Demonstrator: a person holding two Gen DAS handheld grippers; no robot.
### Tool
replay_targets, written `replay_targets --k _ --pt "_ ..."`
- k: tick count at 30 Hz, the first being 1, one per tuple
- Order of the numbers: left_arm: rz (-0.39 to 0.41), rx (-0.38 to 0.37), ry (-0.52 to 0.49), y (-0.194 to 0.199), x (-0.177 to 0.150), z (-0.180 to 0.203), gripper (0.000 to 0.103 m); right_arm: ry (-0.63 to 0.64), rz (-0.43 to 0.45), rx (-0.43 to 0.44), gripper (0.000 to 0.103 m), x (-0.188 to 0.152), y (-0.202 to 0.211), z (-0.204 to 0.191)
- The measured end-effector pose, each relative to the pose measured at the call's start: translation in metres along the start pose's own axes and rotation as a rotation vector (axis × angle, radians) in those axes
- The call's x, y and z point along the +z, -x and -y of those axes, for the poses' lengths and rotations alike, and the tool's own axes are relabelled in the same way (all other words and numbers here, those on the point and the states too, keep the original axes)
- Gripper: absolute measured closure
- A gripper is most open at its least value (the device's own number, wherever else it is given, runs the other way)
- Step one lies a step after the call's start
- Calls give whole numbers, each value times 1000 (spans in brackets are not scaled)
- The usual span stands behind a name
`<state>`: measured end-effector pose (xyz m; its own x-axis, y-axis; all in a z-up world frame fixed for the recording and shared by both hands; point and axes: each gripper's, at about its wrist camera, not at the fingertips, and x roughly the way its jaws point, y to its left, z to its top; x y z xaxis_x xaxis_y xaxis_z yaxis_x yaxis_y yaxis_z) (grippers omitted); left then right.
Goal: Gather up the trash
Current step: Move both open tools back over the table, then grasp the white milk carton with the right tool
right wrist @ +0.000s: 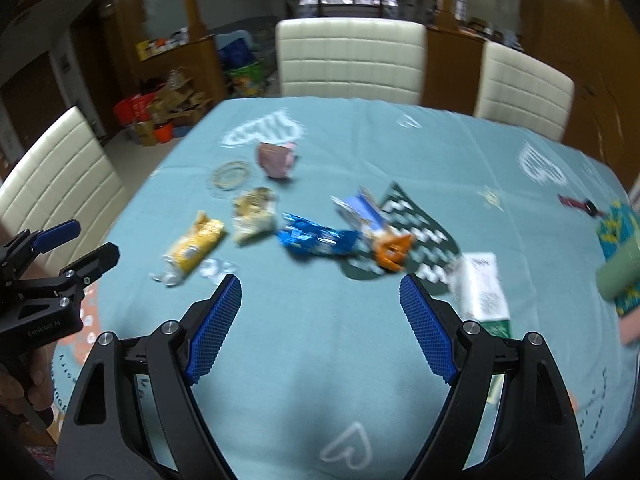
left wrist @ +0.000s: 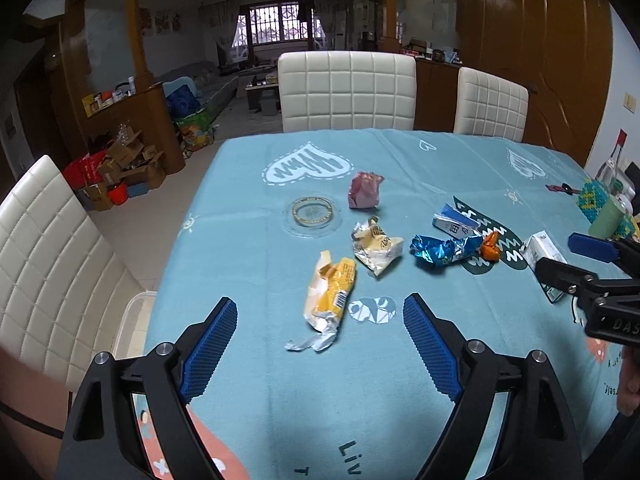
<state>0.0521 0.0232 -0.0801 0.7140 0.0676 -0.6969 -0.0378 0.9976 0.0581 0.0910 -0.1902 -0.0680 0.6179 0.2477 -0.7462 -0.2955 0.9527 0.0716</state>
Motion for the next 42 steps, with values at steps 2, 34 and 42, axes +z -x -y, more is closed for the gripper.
replay_targets --k 2,34,42 --pt "-22 -8 6 -8 -1 3 20 -22 -7 -18 21 -4 0 13" --pt "-183 9 -64 -82 16 80 20 -228 -198 -113 24 -39 -85 147" --pt "-197 47 -53 -87 14 70 20 -213 -199 -76 50 -32 -93 137"
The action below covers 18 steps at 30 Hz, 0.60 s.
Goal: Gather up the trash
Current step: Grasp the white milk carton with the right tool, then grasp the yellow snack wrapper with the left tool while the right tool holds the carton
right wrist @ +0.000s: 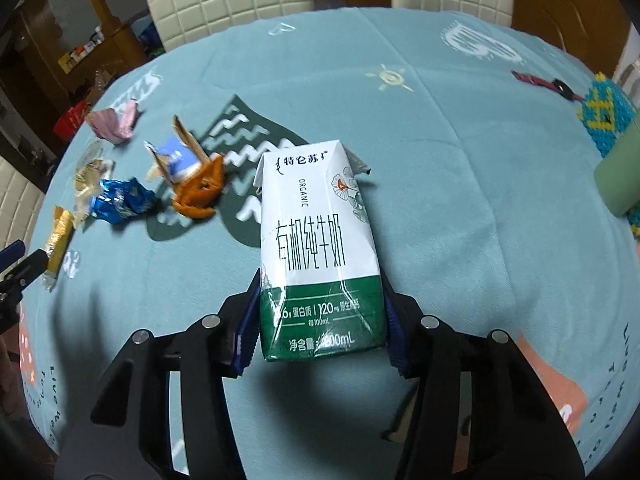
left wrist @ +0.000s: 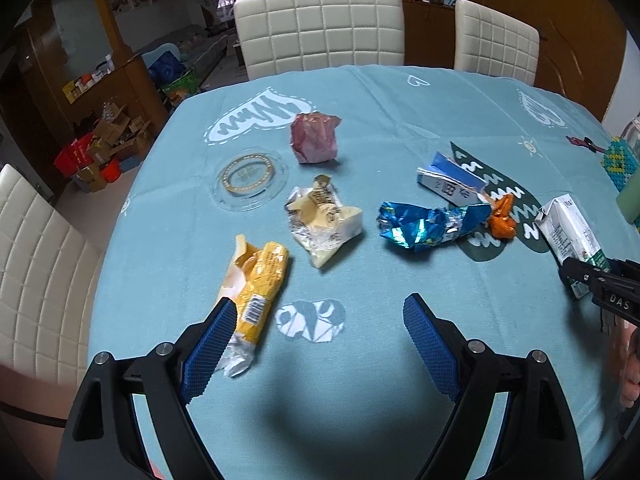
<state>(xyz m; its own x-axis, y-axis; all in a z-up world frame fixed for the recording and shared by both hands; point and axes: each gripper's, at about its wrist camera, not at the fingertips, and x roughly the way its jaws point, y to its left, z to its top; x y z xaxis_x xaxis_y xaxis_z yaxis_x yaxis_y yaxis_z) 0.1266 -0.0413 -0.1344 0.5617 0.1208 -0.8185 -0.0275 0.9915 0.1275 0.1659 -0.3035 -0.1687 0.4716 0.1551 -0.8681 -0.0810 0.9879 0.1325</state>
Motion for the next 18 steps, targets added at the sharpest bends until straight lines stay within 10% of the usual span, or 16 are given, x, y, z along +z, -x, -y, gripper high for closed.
replay_targets --k 18 --pt "-36 34 54 -35 -8 -72 20 130 102 87 49 21 27 -100"
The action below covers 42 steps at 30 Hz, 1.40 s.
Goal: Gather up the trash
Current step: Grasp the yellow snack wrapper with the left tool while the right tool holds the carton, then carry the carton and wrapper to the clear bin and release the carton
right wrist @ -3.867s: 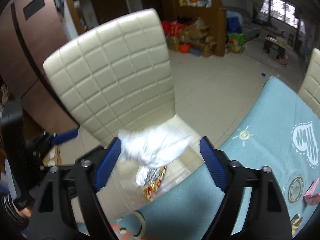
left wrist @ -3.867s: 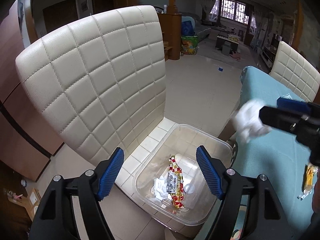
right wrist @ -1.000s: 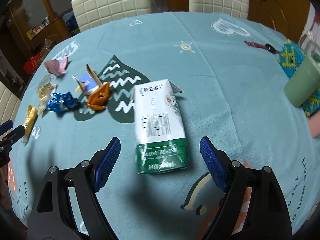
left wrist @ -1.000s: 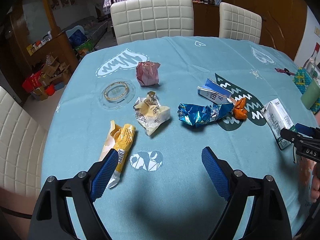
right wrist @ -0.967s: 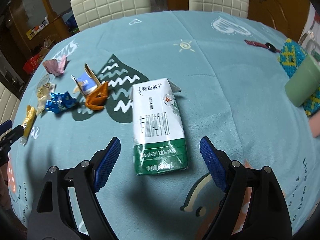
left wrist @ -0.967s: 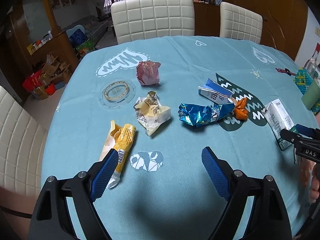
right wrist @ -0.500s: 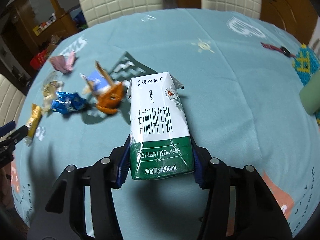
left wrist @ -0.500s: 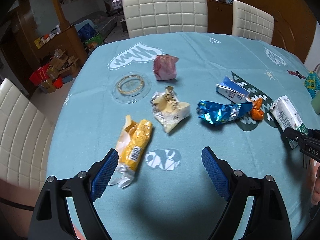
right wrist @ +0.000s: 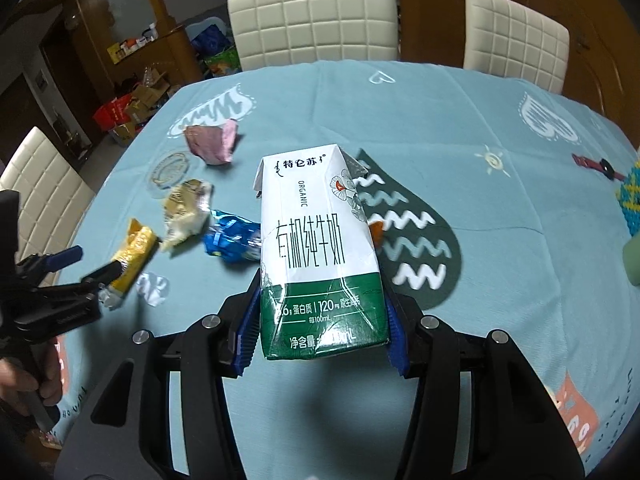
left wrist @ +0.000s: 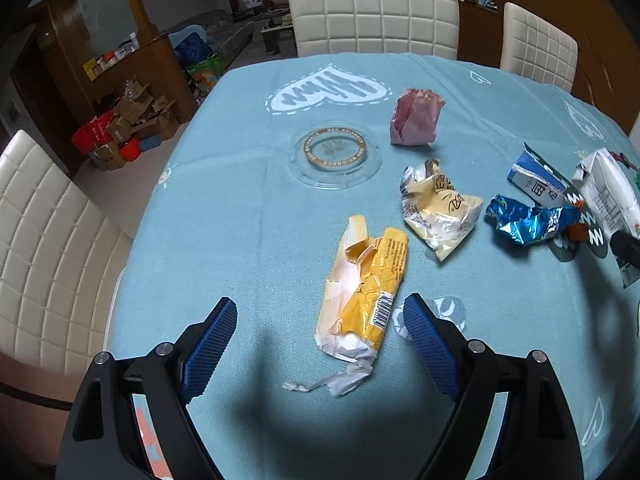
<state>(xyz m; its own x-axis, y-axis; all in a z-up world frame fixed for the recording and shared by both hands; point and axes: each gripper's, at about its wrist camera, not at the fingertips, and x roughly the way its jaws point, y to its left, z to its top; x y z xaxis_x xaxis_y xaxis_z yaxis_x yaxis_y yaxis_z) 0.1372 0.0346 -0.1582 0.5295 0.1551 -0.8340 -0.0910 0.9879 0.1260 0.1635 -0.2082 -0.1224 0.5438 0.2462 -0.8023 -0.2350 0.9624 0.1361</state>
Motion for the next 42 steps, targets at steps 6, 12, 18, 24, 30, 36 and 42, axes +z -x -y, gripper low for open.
replay_targets --k 6,12,18,24,30,36,42 --pt "-3 -43 -83 -13 -2 4 20 12 -3 -17 49 5 -1 -25" --pt "1 -133 -119 -15 -4 -4 52 61 4 -28 49 7 3 -56" --pt "50 -198 -108 5 -14 -29 81 124 9 -9 49 9 4 -94" --pt "79 -158 -37 25 -25 -72 81 208 6 45 49 12 0 -143" --pt "92 -83 63 39 -40 -126 80 310 4 112 49 12 -3 -201" --pt "100 10 185 50 -58 -174 80 422 4 169 49 11 -7 -256" --pt "107 62 258 61 -75 -209 80 503 5 214 49 10 -6 -297"
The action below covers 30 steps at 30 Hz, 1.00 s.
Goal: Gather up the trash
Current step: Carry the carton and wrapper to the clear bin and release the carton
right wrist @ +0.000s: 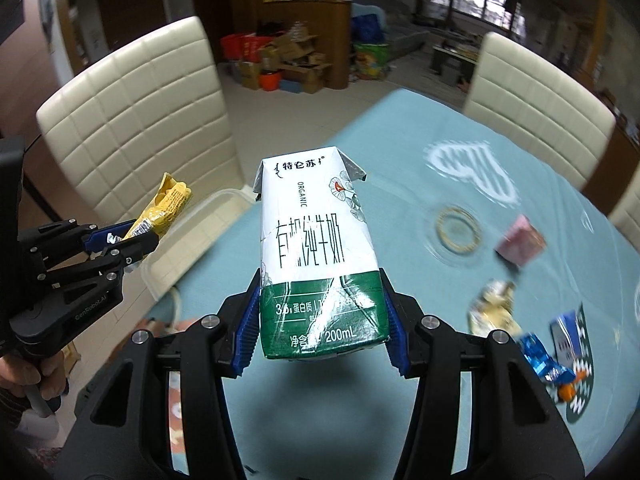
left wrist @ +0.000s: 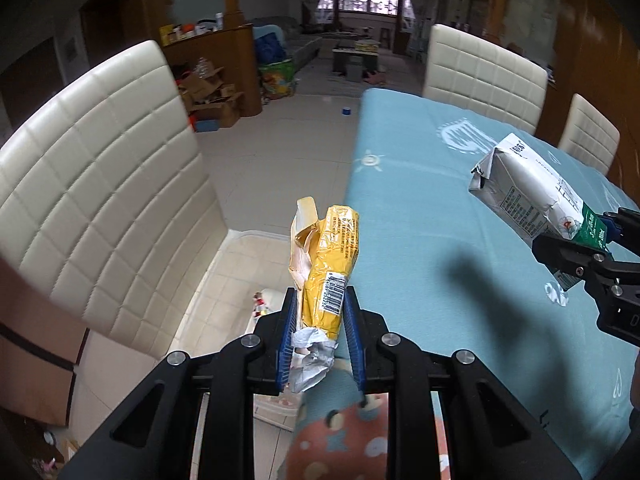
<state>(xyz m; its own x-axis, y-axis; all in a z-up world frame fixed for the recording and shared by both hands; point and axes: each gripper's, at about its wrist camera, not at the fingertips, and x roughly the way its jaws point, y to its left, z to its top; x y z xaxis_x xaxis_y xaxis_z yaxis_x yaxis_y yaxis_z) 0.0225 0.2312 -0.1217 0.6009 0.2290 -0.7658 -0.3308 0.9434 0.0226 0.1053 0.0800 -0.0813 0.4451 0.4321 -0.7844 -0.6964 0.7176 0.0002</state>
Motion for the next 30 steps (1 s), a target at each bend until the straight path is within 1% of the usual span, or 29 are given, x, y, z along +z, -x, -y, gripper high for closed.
replay_targets --k 4,13,24,30 --pt "-1 28 42 1 -2 -19 79 46 6 25 49 11 -3 -21" --pt "17 96 100 3 -3 -47 78 103 3 64 49 26 -13 -48" --pt "-7 131 159 -12 1 -72 78 156 -11 107 49 44 -30 -67" --pt "-10 144 171 -21 7 -81 78 172 -16 124 49 56 -43 -73"
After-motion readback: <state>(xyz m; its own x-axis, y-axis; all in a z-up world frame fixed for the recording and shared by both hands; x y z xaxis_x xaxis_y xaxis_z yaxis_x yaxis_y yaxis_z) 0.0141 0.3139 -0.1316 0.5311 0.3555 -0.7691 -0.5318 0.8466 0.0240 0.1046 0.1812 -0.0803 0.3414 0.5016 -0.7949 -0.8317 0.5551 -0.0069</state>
